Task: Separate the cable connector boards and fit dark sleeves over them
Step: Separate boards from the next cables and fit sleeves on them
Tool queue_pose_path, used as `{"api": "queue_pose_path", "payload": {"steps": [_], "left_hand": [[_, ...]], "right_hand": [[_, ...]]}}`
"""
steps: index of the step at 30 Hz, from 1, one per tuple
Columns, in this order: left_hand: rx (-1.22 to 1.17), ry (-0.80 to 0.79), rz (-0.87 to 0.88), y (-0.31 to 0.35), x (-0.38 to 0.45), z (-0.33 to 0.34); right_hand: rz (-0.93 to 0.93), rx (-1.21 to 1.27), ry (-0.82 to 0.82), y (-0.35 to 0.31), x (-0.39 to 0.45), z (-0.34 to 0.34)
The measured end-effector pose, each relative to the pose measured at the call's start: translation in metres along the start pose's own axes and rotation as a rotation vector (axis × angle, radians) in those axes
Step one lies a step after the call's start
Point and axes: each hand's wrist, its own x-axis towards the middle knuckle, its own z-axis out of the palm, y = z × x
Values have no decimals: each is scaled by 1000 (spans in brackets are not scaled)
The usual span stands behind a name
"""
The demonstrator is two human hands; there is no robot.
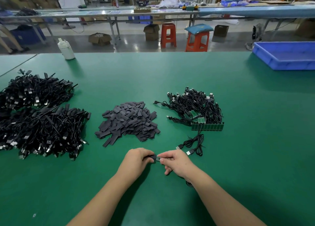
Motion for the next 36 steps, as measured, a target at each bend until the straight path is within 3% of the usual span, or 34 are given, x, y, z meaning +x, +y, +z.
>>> {"api": "queue_pose_path", "payload": {"steps": [11, 17, 24, 36], "left_hand": [[-34, 3, 32, -1, 0, -3], [-92, -45, -41, -4, -1, -5], [-10, -86, 38, -7, -2, -8], [-152, -4, -25, -10, -4, -6]], "right_hand": [[-6, 107, 42, -3, -6, -1], [-4, 34, 10, -6, -7, 1], [-17, -2, 6, -7, -10, 3], [-9, 124, 30, -6, -10, -1]]}}
